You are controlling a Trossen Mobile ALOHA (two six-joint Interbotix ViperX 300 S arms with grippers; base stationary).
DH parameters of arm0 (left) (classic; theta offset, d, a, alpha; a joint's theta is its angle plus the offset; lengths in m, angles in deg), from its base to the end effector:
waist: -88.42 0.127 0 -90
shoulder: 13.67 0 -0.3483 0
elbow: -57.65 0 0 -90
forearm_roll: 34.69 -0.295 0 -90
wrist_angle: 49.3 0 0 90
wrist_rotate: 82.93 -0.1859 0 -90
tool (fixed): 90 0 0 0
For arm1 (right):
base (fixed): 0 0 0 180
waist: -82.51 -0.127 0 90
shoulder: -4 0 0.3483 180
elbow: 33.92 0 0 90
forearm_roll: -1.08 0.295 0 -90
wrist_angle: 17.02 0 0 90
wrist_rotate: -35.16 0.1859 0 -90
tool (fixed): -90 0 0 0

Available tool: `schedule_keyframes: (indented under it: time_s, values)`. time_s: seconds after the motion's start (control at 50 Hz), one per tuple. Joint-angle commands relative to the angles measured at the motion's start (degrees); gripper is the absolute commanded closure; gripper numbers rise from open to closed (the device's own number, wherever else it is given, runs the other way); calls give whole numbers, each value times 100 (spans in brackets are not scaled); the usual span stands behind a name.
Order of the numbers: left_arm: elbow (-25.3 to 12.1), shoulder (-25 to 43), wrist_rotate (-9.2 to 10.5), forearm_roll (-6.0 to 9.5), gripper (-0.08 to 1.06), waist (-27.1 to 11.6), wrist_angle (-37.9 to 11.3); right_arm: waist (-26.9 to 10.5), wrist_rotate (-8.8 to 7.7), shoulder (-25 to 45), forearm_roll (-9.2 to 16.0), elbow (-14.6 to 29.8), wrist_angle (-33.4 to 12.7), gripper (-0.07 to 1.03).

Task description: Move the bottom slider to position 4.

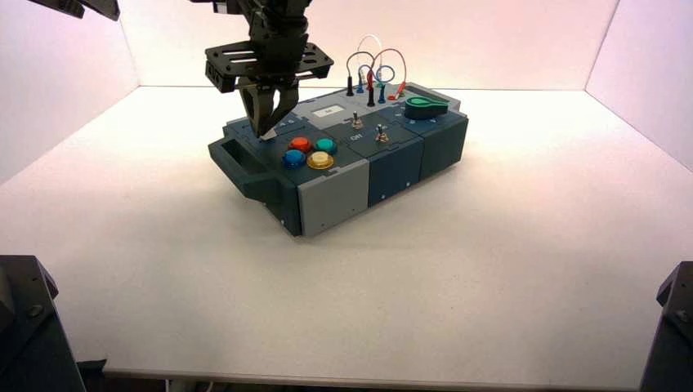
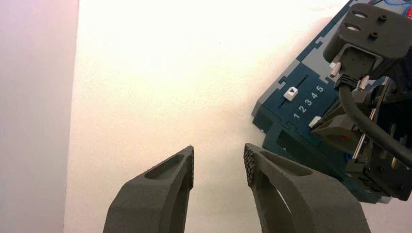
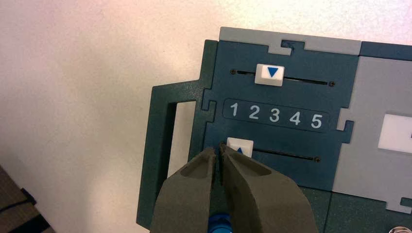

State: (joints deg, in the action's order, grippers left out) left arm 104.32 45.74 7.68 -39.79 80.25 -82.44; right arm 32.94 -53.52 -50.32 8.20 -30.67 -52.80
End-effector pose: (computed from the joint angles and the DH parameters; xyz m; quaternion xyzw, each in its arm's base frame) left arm 0.2267 -0.0234 0.2047 0.0687 0.4121 -0.0559 0.9068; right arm 0.3280 0.4058 0.0798 -0.1696 0.5381 0.3419 0.7515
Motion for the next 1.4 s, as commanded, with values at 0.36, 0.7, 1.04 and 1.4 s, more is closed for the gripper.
schedule_keyframes:
  time_s: [0.36, 0.7, 1.04, 1.4]
  values:
    - [-62, -44, 18, 18, 42, 18, 53, 158, 0, -141, -18, 141, 18, 92]
    - [-53, -44, 18, 18, 42, 0, 53, 308, 0, -167, -18, 97, 18, 93]
    - [-53, -9, 18, 18, 42, 0, 53, 396, 9, -167, -26, 79, 18, 93]
    - [-53, 0, 18, 18, 42, -9, 53, 439, 0, -167, -26, 62, 18, 93]
